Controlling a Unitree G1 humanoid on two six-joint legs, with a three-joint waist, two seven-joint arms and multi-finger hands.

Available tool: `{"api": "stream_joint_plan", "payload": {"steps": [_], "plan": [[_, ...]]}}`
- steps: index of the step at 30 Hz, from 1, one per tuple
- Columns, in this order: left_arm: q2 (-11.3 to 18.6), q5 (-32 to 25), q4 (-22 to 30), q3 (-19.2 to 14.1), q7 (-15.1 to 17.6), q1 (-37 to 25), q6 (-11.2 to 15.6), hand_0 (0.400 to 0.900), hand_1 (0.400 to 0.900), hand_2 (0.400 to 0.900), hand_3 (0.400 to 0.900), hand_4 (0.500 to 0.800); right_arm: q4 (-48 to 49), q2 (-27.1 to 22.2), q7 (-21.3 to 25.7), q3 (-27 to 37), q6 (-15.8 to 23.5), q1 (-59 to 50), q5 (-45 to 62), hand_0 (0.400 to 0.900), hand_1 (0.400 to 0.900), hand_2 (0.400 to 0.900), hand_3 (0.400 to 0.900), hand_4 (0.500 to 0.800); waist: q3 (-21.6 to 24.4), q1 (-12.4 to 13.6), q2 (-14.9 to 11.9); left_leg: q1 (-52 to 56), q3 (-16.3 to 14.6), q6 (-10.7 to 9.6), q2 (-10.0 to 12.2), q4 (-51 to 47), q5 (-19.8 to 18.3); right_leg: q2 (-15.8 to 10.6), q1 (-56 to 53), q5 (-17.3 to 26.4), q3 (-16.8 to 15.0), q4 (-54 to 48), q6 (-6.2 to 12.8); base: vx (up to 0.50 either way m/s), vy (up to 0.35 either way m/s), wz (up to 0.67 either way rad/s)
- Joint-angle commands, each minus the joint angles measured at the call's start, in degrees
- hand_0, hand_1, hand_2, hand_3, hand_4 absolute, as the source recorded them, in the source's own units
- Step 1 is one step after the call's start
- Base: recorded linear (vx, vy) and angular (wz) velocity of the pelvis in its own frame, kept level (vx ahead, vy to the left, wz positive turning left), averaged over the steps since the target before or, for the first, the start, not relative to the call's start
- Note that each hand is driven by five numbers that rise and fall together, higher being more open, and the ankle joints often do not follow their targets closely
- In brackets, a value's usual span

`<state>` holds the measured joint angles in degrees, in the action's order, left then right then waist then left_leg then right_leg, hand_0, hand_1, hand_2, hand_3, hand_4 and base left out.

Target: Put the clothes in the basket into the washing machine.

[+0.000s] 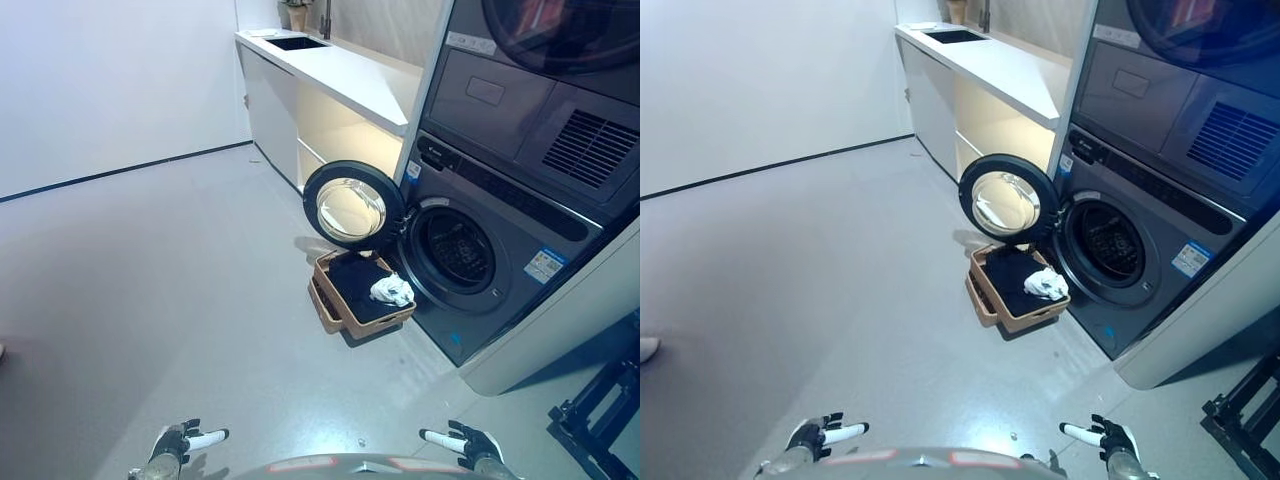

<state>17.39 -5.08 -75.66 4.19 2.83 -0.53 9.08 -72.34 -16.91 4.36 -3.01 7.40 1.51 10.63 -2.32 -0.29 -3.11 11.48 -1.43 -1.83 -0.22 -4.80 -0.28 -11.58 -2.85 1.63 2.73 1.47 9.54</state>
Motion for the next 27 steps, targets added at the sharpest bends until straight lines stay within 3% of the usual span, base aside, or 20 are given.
{"api": "stream_joint_plan", "payload": {"steps": [1,4,6,9,10,14,18,21,23,24,27], "plan": [[3.2,-1.9,-1.6,-1.8,0.5,-4.8,2.6,0.9,0.9,0.9,0.9,0.8,-0.9,-1.4,0.4,0.0,1.9,-4.6,1.4,0.9,0.9,0.9,0.9,0.8,-2.3,-1.3,-1.3,-5.2,3.6,3.0,-5.2,10.2,-7.0,-8.3,4.9,12.2,-3.8,16.3,1.25,-0.01,0.276,0.14],[4.1,-1.6,-0.9,-1.6,0.3,-5.2,2.5,0.9,0.9,0.9,0.9,0.8,-0.9,-1.5,0.6,0.3,2.1,-4.6,2.3,0.9,0.9,0.9,0.9,0.8,-4.5,-1.9,-0.1,-4.7,3.8,4.9,-6.5,12.9,-8.4,-8.3,10.0,15.4,-5.3,25.8,-0.81,0.0,0.311,0.04],[4.6,-1.7,-1.1,-1.9,0.3,-5.2,2.4,0.9,0.9,0.9,0.9,0.8,-1.1,-1.2,0.5,0.5,2.0,-4.5,2.6,0.9,0.9,0.9,0.9,0.8,-5.5,-1.9,0.7,-3.9,2.9,5.2,-6.3,13.8,-9.3,-8.9,13.3,13.9,-2.9,27.9,-0.95,0.06,0.186,-0.1],[5.2,-1.7,-1.8,-2.6,0.4,-5.4,2.4,0.9,0.9,0.9,0.9,0.8,-1.2,-1.0,0.3,0.8,2.0,-4.2,2.9,0.9,0.9,0.9,0.9,0.8,-6.0,-3.4,0.6,-1.4,3.2,4.5,-6.4,12.8,-10.6,-9.2,15.8,14.7,-0.3,21.1,0.11,0.19,0.017,0.14],[5.3,-1.7,-1.9,-2.6,0.5,-5.6,2.6,0.9,0.9,0.9,0.9,0.8,-1.2,-0.9,0.3,1.3,2.1,-4.1,3.6,0.9,0.9,0.9,0.9,0.8,-6.1,-4.4,-0.3,-0.6,3.7,3.9,-7.1,12.5,-11.0,-9.4,17.3,16.5,-0.6,14.6,1.24,0.29,-0.105,0.36],[5.4,-1.9,-2.4,-2.7,0.9,-6.3,3.0,0.9,0.9,0.9,0.9,0.8,-1.9,-0.4,0.7,1.6,2.1,-4.3,4.0,0.9,0.9,0.9,0.9,0.8,-7.4,-6.3,-1.1,2.1,4.6,1.8,-5.8,12.2,-12.7,-9.3,17.9,22.2,0.1,-0.1,4.41,0.23,-0.112,0.3],[4.8,-2.5,-2.7,-3.3,1.1,-5.8,2.8,0.9,0.9,0.9,0.9,0.8,-1.4,-0.2,0.8,1.3,1.8,-4.3,3.8,0.9,0.9,0.9,0.9,0.8,-7.2,-6.5,-2.1,2.9,5.1,1.5,-5.5,14.2,-15.1,-8.1,16.8,22.7,0.7,-3.7,4.99,0.16,-0.096,0.15],[4.5,-2.9,-2.5,-3.5,1.4,-5.2,2.4,0.9,0.9,0.9,0.9,0.8,0.1,-0.3,0.5,0.9,1.8,-3.8,4.0,0.9,0.9,0.9,0.9,0.8,-6.7,-6.4,-3.3,3.2,6.4,1.6,-5.6,16.1,-17.2,-7.6,16.6,23.3,-1.9,-1.9,4.81,0.18,-0.154,0.23],[4.4,-3.3,-2.5,-3.4,1.3,-5.4,2.2,0.9,0.9,0.9,0.9,0.8,0.5,-0.5,0.4,0.5,1.9,-3.9,4.0,0.9,0.9,0.9,0.9,0.8,-6.5,-6.6,-3.5,3.8,7.3,1.3,-4.9,16.1,-18.0,-6.7,17.9,22.2,-4.2,0.9,4.56,0.18,-0.167,0.27],[4.4,-3.6,-2.3,-3.1,1.4,-5.6,2.0,0.9,0.9,0.9,0.9,0.8,0.7,-0.7,0.5,0.4,1.9,-3.9,4.2,0.9,0.9,0.9,0.9,0.8,-6.2,-6.5,-3.4,4.2,8.0,1.0,-4.0,15.8,-18.5,-6.1,18.3,19.5,-4.7,1.8,4.2,0.17,-0.202,0.34],[3.5,-5.7,-2.3,-3.0,2.4,-5.9,1.9,0.9,0.9,0.9,0.9,0.8,0.5,-1.9,0.7,-0.4,2.0,-5.1,3.6,0.9,0.9,0.9,0.9,0.8,-5.2,-7.0,-2.4,5.5,9.3,-0.4,-1.0,15.3,-19.3,-4.0,19.5,18.2,-4.5,3.0,4.03,0.2,-0.249,0.28]]}}
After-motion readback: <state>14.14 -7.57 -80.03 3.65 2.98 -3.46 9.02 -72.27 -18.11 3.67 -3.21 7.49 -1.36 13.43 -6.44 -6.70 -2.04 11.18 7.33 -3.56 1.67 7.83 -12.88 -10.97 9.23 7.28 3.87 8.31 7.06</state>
